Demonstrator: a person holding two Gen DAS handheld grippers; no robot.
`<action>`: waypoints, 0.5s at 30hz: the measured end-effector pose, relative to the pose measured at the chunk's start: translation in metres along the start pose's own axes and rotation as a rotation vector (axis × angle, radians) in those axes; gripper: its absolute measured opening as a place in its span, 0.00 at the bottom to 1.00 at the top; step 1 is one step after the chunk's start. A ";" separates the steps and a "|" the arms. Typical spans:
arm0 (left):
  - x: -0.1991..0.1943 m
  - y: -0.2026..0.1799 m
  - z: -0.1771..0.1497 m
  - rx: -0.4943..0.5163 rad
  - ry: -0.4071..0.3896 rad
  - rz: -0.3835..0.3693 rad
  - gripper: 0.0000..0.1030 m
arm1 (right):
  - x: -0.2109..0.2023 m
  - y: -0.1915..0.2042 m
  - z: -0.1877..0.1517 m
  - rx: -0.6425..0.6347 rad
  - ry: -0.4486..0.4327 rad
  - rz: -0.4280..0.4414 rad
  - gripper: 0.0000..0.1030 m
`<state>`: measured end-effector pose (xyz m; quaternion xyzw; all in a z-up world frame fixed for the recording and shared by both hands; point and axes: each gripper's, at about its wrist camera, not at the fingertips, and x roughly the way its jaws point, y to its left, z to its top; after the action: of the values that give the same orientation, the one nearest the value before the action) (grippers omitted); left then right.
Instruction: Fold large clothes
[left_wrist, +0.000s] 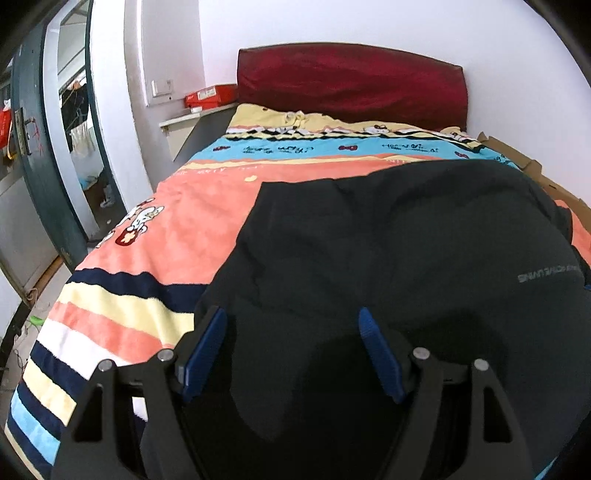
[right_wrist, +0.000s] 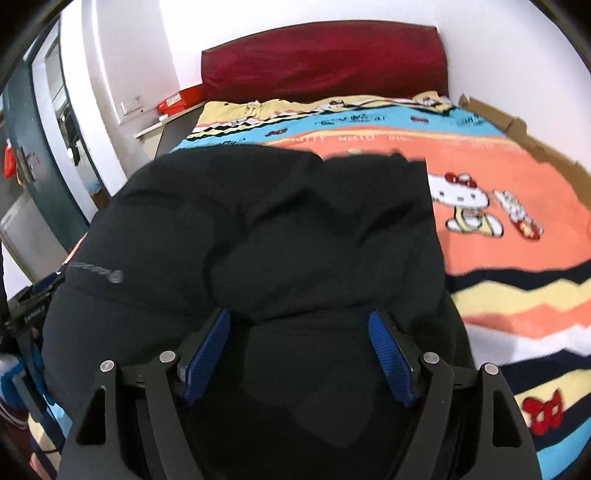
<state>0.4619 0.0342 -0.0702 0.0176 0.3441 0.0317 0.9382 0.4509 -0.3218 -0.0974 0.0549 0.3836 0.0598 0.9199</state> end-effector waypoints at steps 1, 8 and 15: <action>0.001 -0.001 -0.002 0.002 -0.009 0.002 0.72 | 0.001 0.000 -0.003 -0.005 -0.006 -0.002 0.74; -0.005 -0.001 -0.011 0.005 -0.032 0.015 0.72 | -0.003 -0.005 -0.006 0.006 -0.026 -0.018 0.74; -0.029 0.012 -0.019 0.016 -0.053 0.038 0.72 | -0.034 -0.008 -0.015 0.010 -0.063 -0.031 0.74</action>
<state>0.4273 0.0438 -0.0653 0.0324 0.3190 0.0461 0.9461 0.4171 -0.3338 -0.0847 0.0552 0.3556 0.0418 0.9321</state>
